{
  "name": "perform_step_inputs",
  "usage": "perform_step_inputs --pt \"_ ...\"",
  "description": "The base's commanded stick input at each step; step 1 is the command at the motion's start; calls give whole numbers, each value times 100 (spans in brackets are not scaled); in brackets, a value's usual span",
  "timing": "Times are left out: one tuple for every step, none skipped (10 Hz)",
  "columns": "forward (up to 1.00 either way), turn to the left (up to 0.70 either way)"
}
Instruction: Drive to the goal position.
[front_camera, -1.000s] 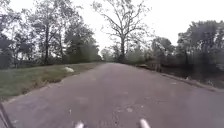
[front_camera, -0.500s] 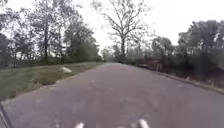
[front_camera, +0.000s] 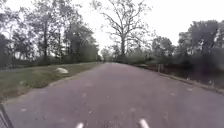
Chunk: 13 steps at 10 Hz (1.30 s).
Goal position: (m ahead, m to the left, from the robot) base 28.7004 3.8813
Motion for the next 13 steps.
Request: perform_step_inputs --pt "70 0" --pt "70 0" --pt "70 0" --pt "70 0" --pt "70 0" --pt "70 0" --pt "70 0" --pt "70 0" --pt "70 0" --pt "70 0" --pt "70 0" --pt "70 0" --pt "70 0"
